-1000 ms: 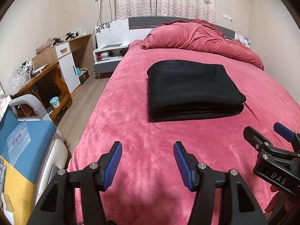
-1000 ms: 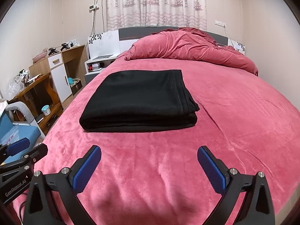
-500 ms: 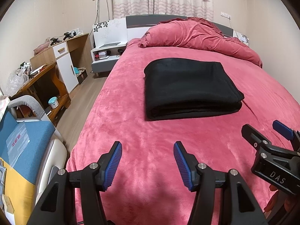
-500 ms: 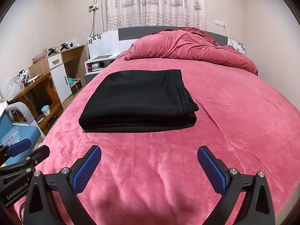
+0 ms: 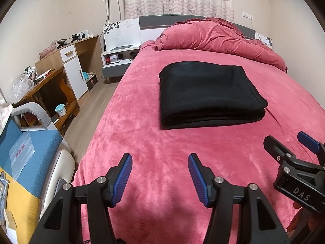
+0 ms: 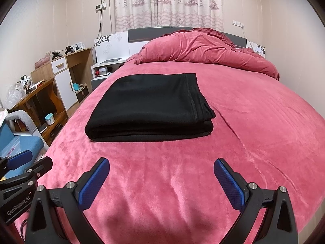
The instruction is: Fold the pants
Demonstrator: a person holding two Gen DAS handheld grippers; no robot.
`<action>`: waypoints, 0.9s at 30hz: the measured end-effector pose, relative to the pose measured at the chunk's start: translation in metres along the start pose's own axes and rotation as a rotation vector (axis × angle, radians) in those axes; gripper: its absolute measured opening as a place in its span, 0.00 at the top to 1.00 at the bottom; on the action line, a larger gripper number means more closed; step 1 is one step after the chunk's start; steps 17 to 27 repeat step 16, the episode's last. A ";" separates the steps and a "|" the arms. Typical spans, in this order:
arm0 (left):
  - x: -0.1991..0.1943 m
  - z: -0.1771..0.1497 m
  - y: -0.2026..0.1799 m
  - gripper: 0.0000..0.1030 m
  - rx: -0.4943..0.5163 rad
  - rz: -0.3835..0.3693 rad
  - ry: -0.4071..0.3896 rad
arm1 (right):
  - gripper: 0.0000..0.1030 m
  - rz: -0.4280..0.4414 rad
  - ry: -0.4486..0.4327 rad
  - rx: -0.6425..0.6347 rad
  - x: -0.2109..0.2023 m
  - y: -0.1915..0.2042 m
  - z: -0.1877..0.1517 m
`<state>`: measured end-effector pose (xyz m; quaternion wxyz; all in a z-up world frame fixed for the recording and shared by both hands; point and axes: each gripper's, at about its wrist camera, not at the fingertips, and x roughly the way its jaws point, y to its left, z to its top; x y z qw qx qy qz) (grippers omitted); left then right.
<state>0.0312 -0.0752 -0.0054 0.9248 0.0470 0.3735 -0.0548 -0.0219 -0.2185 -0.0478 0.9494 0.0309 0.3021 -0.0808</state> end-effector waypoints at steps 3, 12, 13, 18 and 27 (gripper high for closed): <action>0.000 0.000 0.000 0.44 -0.003 0.000 0.005 | 0.00 0.002 0.001 -0.001 0.001 0.000 0.000; 0.002 -0.001 0.000 0.44 -0.012 -0.006 0.015 | 0.00 0.001 0.009 -0.001 0.002 0.001 -0.002; 0.002 -0.001 -0.001 0.44 -0.013 -0.003 0.014 | 0.00 0.001 0.009 0.000 0.003 0.001 -0.002; 0.003 -0.003 -0.002 0.44 -0.013 0.016 0.003 | 0.00 0.003 0.014 0.000 0.005 0.000 -0.003; 0.003 -0.003 -0.002 0.44 -0.013 0.016 0.003 | 0.00 0.003 0.014 0.000 0.005 0.000 -0.003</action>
